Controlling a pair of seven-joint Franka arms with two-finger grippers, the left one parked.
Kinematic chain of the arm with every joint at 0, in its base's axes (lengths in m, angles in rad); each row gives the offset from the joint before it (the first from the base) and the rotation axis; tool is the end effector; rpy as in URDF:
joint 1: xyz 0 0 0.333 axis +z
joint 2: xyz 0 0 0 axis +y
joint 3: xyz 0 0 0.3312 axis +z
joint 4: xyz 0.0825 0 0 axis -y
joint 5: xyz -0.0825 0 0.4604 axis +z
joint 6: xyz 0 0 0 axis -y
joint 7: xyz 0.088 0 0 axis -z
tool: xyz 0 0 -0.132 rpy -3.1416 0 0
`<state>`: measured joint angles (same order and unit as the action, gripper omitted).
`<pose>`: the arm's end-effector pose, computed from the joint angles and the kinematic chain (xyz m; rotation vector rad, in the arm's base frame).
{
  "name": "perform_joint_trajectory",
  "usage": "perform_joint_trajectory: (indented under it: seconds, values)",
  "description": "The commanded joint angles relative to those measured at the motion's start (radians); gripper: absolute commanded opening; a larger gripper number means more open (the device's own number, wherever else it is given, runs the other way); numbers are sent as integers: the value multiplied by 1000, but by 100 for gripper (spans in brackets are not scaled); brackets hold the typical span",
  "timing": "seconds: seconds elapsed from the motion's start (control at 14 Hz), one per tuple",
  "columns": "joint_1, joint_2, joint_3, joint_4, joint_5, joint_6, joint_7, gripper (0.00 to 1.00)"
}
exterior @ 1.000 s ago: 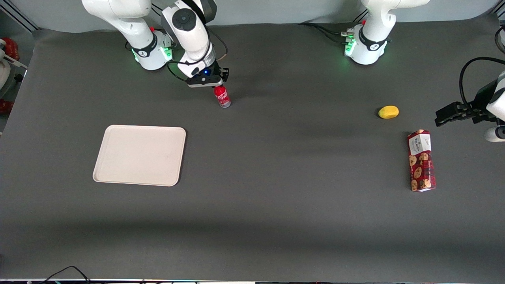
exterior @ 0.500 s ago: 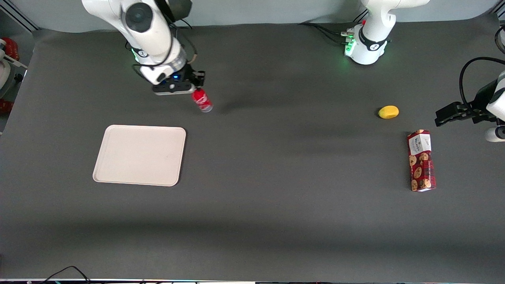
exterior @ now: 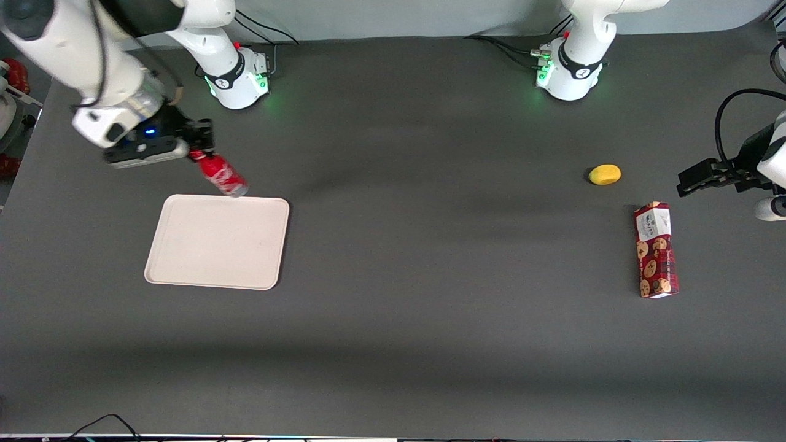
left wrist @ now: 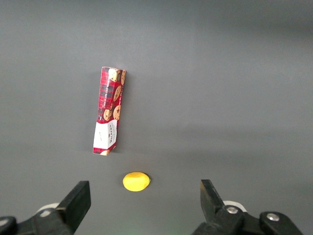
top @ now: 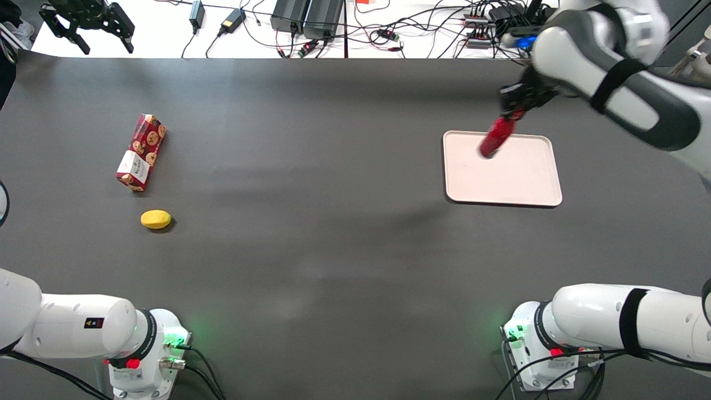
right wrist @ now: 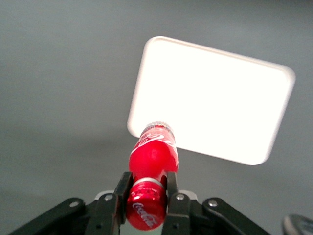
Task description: Place coke bottle on tray
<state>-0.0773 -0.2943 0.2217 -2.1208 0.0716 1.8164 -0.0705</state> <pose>0.5297 0.0905 0.5002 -3.1228 -0.2931 0.0258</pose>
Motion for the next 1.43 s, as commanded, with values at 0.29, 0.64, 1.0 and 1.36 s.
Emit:
perform_joint_trajectory:
  seconds: [0.29,0.64,1.0,1.36]
  values:
    - [4,101,-263,-14,-154,95,-374,0]
    - [1,202,-383,-103,-158,343,-534,0]
    - [-2,280,-401,-143,-156,483,-560,0]
    - [-1,331,-401,-159,-142,546,-545,0]
